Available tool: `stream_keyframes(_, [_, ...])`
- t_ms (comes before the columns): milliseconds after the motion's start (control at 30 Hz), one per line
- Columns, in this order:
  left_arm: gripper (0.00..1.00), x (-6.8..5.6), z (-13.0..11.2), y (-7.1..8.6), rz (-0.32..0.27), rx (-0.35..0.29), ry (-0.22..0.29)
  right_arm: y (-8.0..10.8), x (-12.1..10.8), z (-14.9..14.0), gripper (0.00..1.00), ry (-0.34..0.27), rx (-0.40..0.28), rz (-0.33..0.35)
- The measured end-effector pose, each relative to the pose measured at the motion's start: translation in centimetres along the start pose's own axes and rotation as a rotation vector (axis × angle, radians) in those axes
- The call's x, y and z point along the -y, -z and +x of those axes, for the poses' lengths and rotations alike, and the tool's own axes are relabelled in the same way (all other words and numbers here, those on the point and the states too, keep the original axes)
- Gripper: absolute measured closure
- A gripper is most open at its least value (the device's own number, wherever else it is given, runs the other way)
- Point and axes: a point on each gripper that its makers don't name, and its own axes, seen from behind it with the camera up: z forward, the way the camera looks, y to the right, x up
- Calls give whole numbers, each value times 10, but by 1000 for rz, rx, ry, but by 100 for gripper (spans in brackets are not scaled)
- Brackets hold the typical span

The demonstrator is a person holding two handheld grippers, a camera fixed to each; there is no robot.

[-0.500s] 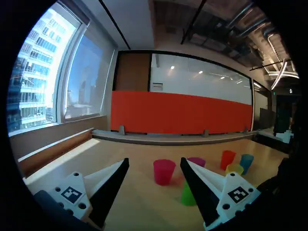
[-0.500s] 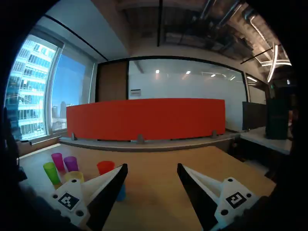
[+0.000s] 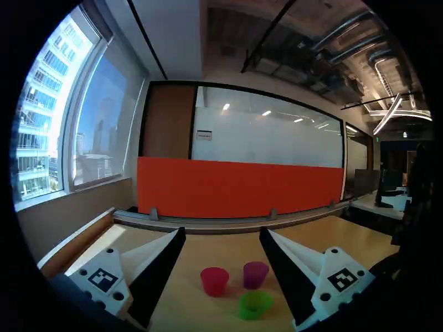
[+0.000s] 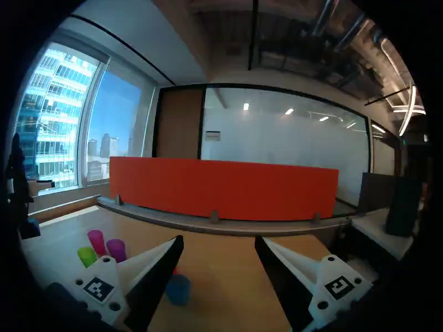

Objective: Pour water

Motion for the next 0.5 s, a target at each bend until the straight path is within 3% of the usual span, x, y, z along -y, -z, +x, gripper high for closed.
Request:
stream_keyframes(200, [1, -11, 25, -6, -49, 9, -9, -1, 7, 30, 1, -16, -22, 50])
stream_keyframes(500, [1, -32, 30, -6, -170, 24, -6, 0, 35, 29, 1, -8, 11, 207])
